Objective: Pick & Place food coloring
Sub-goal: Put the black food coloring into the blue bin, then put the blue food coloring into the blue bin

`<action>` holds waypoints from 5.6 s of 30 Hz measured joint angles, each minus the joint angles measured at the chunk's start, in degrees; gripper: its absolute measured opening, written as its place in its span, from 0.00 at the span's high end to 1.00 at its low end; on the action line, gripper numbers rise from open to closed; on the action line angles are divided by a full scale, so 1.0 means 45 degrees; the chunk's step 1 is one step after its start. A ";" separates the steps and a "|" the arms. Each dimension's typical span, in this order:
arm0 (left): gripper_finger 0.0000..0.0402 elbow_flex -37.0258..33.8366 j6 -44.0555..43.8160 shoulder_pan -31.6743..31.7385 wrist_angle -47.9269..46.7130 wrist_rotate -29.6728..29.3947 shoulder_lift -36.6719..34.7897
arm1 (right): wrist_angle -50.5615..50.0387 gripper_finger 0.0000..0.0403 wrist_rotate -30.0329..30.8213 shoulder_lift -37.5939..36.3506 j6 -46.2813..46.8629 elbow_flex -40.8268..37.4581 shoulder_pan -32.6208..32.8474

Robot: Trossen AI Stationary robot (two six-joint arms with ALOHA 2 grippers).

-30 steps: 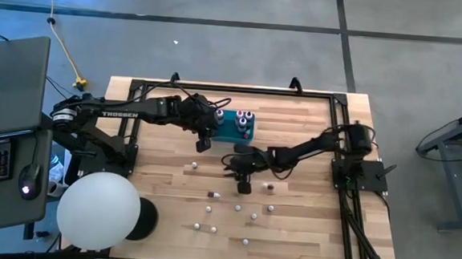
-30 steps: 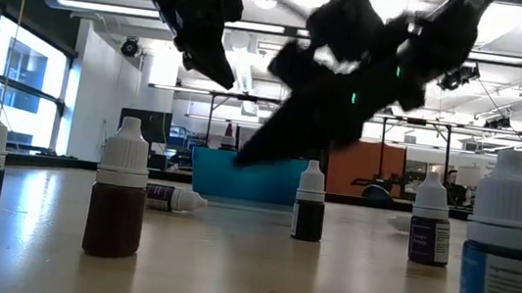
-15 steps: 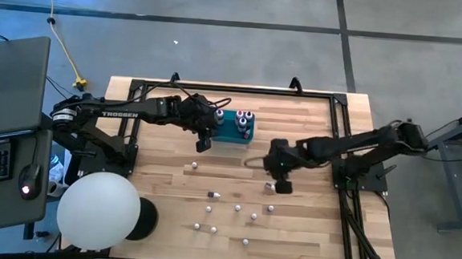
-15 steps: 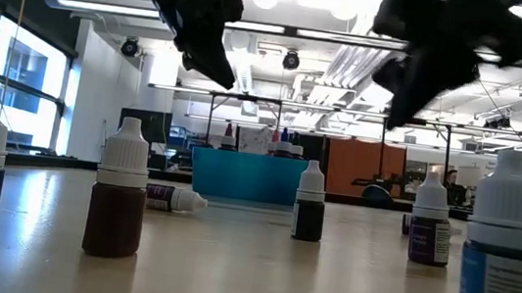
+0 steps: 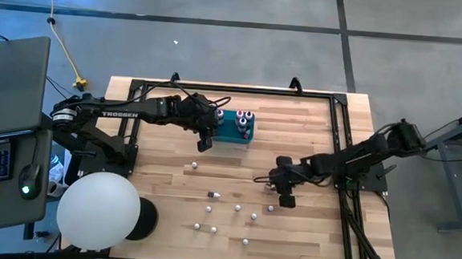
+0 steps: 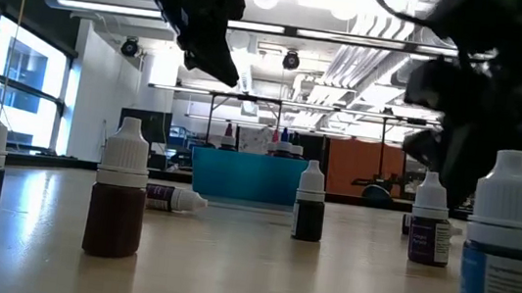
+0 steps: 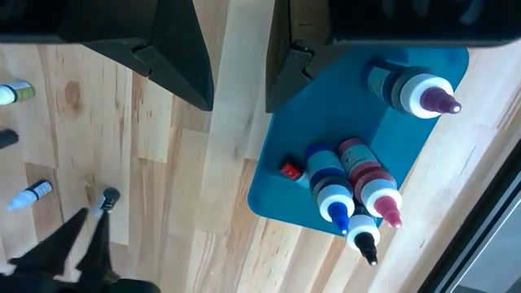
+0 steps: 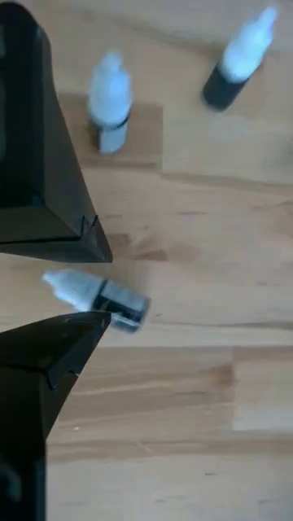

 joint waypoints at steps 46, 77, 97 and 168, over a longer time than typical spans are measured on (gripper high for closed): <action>0.72 -0.0034 0.0097 0.0019 -0.0208 -0.0403 0.0017 | -0.4166 0.83 0.4614 0.6708 -1.0617 1.0259 -0.5007; 0.72 0.0000 -0.2556 -0.1842 -0.1860 -0.3655 0.0010 | -0.5108 0.74 0.5784 0.6308 -1.0497 1.0803 -0.3947; 0.72 -0.0718 -0.6275 -0.4322 -0.5174 -0.7160 -0.3202 | -0.6527 0.80 0.1504 0.3016 -0.7158 1.0318 -0.3794; 0.72 -0.5576 -0.5149 -0.4133 0.1404 -0.2670 -0.0650 | -0.4351 0.82 -0.0231 0.3050 -0.5416 0.8127 -0.3648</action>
